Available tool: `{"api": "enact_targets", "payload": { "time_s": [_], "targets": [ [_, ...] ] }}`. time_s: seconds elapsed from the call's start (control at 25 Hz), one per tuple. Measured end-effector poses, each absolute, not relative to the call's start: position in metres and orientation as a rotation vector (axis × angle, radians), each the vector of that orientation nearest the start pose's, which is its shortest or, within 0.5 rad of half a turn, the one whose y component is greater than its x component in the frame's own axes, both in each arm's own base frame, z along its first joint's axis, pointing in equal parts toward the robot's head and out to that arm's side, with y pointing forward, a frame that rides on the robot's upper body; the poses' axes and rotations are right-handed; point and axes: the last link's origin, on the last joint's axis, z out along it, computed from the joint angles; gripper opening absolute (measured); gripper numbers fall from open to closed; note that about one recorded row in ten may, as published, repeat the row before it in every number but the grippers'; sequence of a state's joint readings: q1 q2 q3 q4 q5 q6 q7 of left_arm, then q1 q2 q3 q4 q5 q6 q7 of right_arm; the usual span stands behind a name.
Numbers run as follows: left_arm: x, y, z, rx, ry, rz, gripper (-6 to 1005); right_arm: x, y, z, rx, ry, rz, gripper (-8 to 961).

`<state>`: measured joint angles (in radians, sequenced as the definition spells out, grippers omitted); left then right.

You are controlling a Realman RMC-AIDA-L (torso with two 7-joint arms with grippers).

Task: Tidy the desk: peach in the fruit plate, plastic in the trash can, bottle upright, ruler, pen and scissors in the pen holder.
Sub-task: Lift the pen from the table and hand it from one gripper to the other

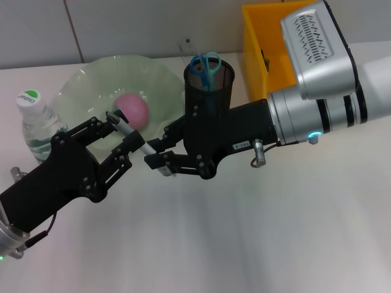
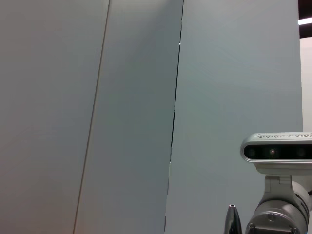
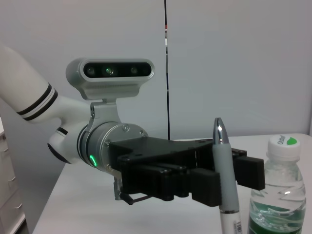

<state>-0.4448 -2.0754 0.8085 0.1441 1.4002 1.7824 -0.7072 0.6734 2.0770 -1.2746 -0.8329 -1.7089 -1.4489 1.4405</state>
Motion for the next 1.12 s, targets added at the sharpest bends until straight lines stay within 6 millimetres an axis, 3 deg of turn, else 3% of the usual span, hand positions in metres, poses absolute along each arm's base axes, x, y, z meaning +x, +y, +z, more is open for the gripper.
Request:
{"api": "enact_targets", "payload": {
  "time_s": [0.12,0.56,0.76,1.12],
  "targets": [
    [-0.2544,0.2669,-0.0254,-2.308,-0.295,-1.364,450,0.1370,0.3522,-0.0436,-3.038,0.040,0.651,161],
    [-0.2537,0.2670,-0.0262,-2.310,-0.297,-1.367,372,0.1375,0.3519,-0.0439,-3.040,0.042,0.650,161],
    [-0.2528,0.2673,-0.0268,-2.313,-0.299,-1.370,172,0.1378,0.3517,-0.0442,-3.042,0.044,0.649,161],
    [-0.2501,0.2669,-0.0301,-2.326,-0.311,-1.385,159,0.1381,0.3510,-0.0438,-3.044,0.051,0.650,159]
  ]
}}
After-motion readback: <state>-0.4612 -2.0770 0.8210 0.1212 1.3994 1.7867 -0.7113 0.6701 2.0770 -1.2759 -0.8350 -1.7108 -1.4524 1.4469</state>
